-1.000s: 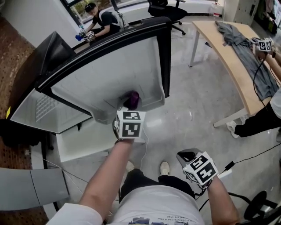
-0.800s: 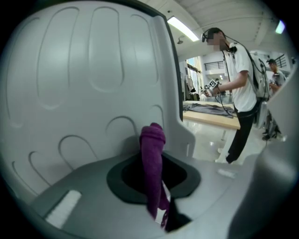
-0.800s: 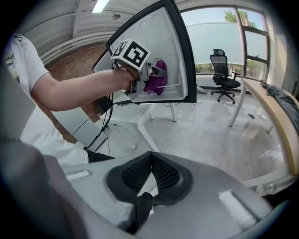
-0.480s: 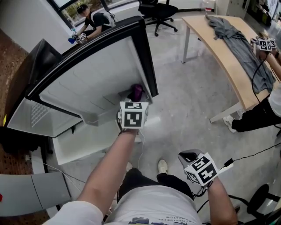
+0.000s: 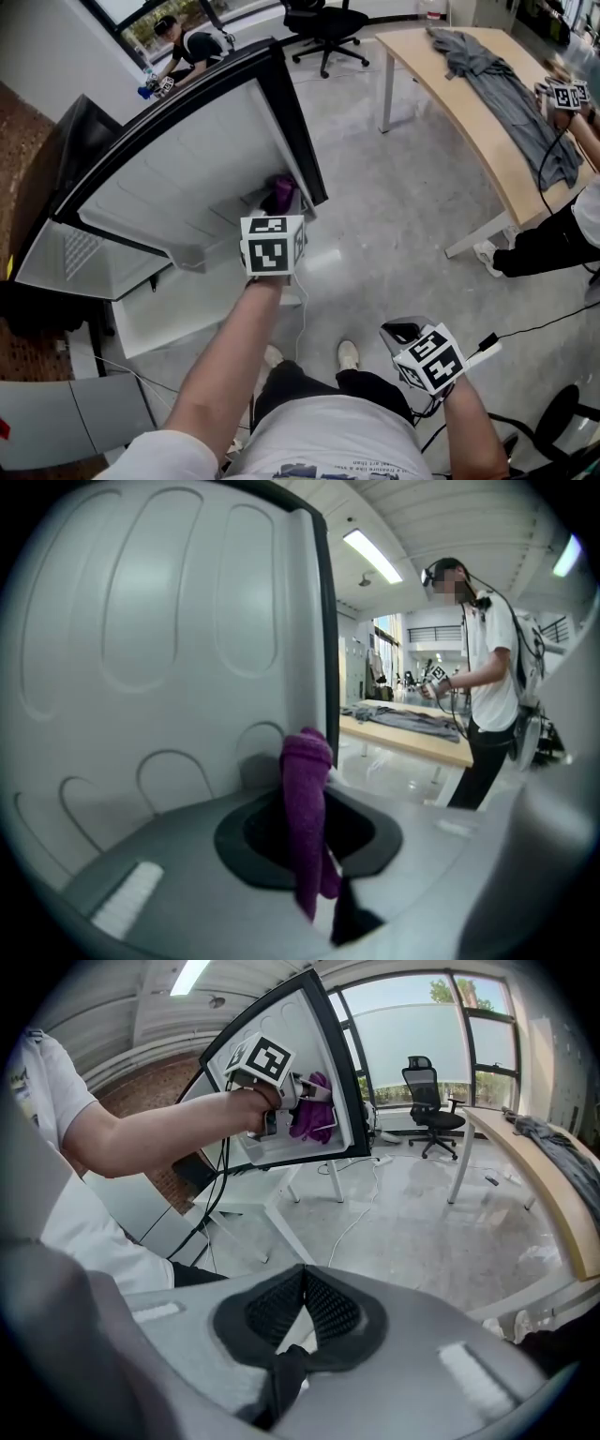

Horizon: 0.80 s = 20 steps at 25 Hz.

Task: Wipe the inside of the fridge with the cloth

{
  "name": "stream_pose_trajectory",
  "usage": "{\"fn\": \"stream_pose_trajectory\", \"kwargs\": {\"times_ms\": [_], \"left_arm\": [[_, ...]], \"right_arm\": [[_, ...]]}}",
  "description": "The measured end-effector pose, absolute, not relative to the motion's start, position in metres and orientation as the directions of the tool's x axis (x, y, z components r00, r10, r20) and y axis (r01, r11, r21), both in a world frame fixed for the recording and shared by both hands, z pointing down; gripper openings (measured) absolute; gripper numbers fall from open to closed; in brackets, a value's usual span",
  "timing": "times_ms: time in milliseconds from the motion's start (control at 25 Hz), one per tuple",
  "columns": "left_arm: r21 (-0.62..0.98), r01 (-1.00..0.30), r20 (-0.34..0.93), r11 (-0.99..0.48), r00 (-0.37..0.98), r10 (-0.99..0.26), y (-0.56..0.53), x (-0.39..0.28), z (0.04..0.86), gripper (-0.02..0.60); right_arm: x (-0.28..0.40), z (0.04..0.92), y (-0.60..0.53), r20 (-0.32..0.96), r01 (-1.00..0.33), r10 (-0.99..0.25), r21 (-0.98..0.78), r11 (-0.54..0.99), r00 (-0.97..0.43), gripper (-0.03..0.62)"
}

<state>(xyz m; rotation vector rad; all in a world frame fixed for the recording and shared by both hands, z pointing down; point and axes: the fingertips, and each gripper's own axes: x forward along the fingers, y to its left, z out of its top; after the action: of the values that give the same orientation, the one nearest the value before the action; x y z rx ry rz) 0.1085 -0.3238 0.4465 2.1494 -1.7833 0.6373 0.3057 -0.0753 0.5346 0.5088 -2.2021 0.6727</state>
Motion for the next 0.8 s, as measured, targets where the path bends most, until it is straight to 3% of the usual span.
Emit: {"fn": "stream_pose_trajectory", "kwargs": {"times_ms": [560, 800], "left_arm": [[-0.045, -0.969, 0.262, -0.245, 0.225, -0.939, -0.265, 0.093, 0.319, 0.071], [-0.046, -0.963, 0.245, -0.267, 0.248, -0.937, -0.208, 0.089, 0.306, 0.07]], "right_arm": [[0.27, 0.52, -0.07, 0.747, -0.454, -0.105, -0.28, 0.846, -0.656, 0.003], [0.248, 0.515, -0.064, 0.747, -0.387, -0.06, -0.272, 0.881, -0.662, 0.003]]}}
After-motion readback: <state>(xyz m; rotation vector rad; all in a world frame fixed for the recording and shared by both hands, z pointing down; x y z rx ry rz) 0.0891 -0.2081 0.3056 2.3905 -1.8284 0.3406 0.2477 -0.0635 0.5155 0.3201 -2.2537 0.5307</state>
